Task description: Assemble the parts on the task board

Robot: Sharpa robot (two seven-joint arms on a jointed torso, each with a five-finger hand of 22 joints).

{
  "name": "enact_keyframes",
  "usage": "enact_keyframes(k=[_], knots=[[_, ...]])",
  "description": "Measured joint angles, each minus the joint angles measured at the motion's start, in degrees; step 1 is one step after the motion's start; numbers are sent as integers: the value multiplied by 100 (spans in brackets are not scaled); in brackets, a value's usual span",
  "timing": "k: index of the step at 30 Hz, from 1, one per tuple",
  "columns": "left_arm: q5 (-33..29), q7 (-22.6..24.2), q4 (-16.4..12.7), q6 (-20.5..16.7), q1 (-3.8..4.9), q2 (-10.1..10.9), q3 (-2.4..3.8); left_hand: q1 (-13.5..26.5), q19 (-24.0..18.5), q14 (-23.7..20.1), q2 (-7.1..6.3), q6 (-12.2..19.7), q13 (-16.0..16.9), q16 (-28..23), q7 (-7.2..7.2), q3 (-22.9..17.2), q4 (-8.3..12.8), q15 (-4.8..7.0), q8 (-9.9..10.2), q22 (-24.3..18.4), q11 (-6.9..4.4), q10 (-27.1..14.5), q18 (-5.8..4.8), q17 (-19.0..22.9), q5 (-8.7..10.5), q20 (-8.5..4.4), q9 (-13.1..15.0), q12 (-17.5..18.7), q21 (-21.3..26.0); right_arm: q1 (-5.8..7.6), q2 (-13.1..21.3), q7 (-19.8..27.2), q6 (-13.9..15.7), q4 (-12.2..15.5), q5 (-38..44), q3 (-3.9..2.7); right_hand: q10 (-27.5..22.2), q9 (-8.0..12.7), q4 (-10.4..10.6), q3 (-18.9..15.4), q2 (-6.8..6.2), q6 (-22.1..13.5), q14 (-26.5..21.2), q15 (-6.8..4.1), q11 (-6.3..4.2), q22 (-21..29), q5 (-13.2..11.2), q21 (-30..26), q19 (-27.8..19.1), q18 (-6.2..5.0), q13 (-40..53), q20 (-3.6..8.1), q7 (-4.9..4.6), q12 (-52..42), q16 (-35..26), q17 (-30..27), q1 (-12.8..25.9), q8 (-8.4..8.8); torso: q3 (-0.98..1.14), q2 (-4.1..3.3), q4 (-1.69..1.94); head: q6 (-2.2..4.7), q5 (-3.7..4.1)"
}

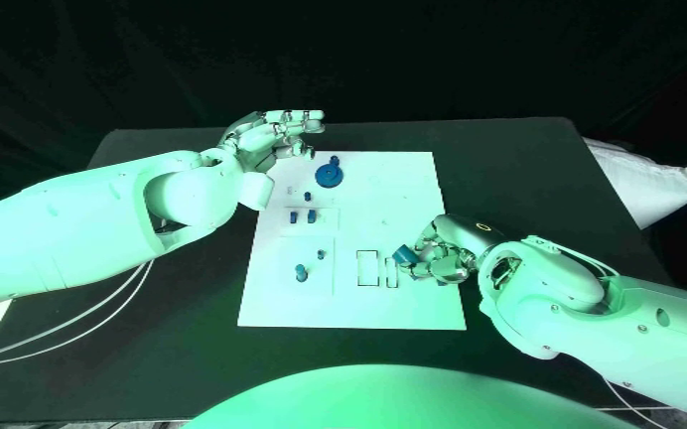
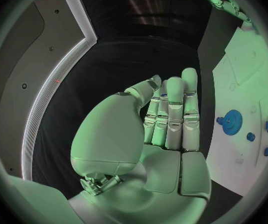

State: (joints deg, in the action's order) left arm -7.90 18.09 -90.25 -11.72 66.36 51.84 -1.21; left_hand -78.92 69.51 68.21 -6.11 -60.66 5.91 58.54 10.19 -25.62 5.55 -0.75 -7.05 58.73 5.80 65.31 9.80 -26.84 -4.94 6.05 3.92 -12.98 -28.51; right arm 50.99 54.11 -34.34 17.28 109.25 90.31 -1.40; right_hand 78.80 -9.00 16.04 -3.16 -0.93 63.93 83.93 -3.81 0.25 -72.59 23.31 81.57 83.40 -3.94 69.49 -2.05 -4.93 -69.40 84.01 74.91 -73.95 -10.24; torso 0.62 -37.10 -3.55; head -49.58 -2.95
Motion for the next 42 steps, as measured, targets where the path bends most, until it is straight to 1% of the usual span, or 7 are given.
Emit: enact_keyframes(k=[12,24,29,33,35,39,42], knots=[[2,-5,3,15,-3,-21,0,0,0,0,0,0,-1,0,0,16,-16,0,0,-6,-19,-19,0,7,0,0,0,-23,0,28,-245,-2,416,182,-519,-45,40,0,60,-121,216,2,20,-20,0,-59,178,6,21,0,49,21,-2,0,10,-1,216,0,-3,-11,21,19,18],[3,-10,-4,22,-4,-19,-1,0,0,0,0,0,-1,0,0,16,-16,0,0,-6,-19,-19,0,7,0,0,0,-23,0,26,-597,-19,126,-67,-782,-32,89,-4,62,-288,405,15,21,-19,-37,-66,128,32,20,0,3,20,6,89,32,4,409,-59,-7,-20,38,-4,-14],[4,-12,-6,25,-4,-19,-1,0,0,0,0,0,-2,0,0,16,-16,0,0,-6,-19,-19,0,7,0,0,0,-23,0,25,-656,-32,-4,-111,-789,-30,146,-331,64,-380,389,90,10,-31,-77,-77,60,32,20,-1,-6,20,76,144,32,3,557,-63,-5,-20,38,-14,-22],[5,-14,-6,28,-4,-20,-1,0,0,0,0,0,-2,0,0,16,-16,0,0,-5,-19,-19,0,7,0,0,0,-23,0,25,-673,-38,-88,-134,-780,-30,159,-384,62,-462,401,132,-1,-42,-88,-77,-49,32,20,0,-28,20,118,201,32,3,680,-93,-4,-19,42,-19,-23],[5,-16,-6,30,-4,-21,-1,0,0,0,0,0,-2,0,0,16,-16,0,0,-5,-19,-19,0,7,0,0,0,-23,0,26,-673,-43,-117,-148,-765,-30,179,-413,64,-556,440,161,-1,-42,-107,-77,-244,32,20,0,-44,20,146,248,32,3,797,-103,-4,-19,43,-20,-22],[5,-20,-5,33,-4,-21,-1,0,0,0,0,0,-2,0,0,16,-16,0,0,-5,-19,-19,0,7,0,0,0,-23,0,26,-671,-54,-153,-170,-708,-30,64,-450,63,-875,393,116,-2,-43,-70,-35,-1182,32,20,0,-182,20,102,479,32,3,1189,-37,-3,-19,44,-21,-21],[5,-23,-5,36,-4,-20,-1,0,0,-24,0,19,-2,14,-19,18,-14,-14,0,-6,-16,-22,0,10,0,0,0,-23,0,26,-671,-58,-156,-175,-651,-30,-14,-477,72,-1069,321,87,-2,-42,-50,11,-1606,3,20,0,-296,20,75,656,16,2,1439,-37,-4,-19,45,-21,-20]])
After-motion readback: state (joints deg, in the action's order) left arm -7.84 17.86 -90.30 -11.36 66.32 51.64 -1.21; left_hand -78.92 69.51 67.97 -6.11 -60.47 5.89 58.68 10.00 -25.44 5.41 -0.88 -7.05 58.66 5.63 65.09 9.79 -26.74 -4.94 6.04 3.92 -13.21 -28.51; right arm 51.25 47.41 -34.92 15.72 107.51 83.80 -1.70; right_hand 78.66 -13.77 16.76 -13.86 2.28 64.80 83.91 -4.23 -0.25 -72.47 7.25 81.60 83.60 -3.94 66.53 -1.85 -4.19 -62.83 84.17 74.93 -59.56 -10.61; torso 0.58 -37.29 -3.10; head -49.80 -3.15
